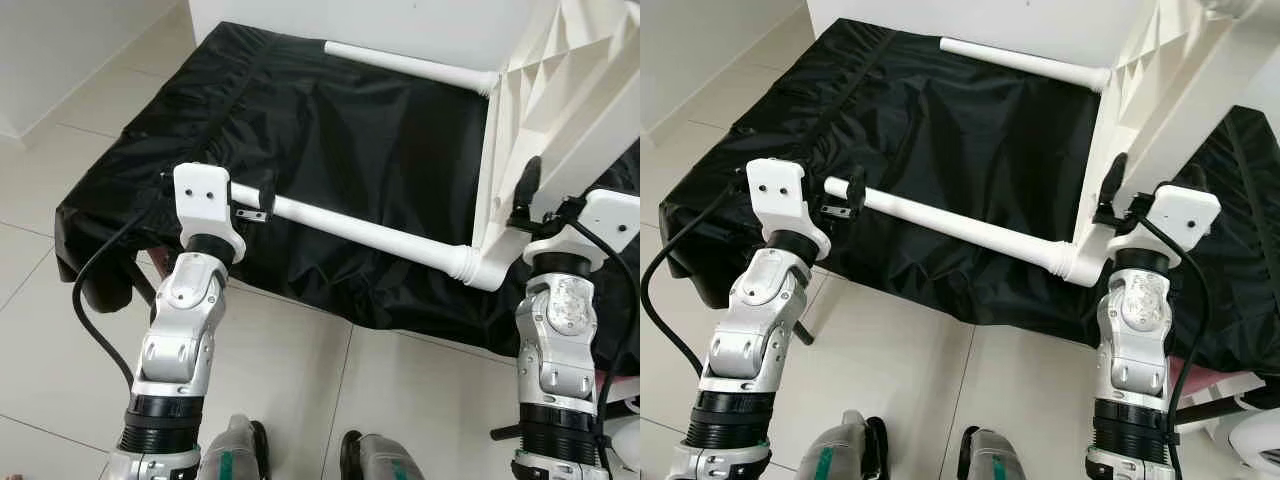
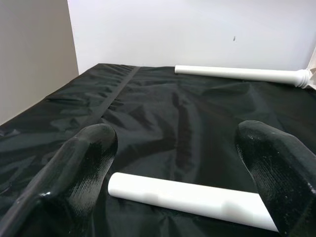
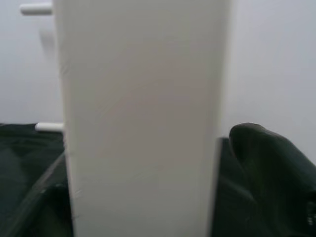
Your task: Building children table
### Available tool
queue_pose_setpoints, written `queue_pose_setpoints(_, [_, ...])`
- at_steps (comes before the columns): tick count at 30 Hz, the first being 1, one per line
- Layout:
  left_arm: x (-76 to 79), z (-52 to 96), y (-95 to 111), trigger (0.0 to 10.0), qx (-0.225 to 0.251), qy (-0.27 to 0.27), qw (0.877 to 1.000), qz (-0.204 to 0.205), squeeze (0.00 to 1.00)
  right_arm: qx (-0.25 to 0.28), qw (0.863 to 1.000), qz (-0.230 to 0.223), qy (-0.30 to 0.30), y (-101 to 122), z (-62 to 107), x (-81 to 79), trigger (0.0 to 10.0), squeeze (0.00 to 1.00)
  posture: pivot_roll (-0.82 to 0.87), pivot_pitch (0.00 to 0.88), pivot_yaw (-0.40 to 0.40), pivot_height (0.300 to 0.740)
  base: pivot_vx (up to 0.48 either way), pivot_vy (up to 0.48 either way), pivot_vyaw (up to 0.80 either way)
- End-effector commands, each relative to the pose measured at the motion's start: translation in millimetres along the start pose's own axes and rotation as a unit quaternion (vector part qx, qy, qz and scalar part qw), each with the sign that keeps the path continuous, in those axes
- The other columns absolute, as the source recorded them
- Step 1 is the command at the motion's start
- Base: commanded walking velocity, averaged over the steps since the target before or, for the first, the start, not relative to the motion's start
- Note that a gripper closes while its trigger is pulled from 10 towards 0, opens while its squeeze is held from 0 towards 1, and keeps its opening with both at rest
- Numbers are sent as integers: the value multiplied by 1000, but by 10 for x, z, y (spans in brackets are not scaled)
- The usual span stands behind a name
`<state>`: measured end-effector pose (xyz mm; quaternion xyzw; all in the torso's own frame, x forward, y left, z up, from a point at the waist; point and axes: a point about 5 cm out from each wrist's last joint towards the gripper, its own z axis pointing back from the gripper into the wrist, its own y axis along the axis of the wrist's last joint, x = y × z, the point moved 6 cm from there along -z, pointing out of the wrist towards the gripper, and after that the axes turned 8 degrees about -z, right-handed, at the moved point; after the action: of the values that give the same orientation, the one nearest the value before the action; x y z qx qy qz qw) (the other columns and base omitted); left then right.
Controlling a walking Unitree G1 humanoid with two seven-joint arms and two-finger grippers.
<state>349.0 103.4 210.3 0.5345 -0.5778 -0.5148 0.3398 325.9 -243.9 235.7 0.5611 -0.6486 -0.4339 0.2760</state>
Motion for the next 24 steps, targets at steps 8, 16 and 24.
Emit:
queue_pose_setpoints(8, [13, 45, -4, 10000, -5, 6, 1000, -4, 0, -38, 998, -43, 32, -112, -58, -9, 7686, 0, 40, 61, -54, 740, 0, 0, 0])
queue_pose_setpoints(16, [47, 71, -19, 10000, -9, 1, 1000, -2, 0, -48, 995, -56, 69, -68, -143, 83, 4314, 0, 33, 60, -56, 740, 0, 0, 0])
queue_pose_setpoints(24, [100, 69, -14, 10000, -6, -19, 1000, -10, 0, -47, 986, -61, 144, -24, -32, -182, 10000, 0, 28, 72, -59, 740, 0, 0, 0])
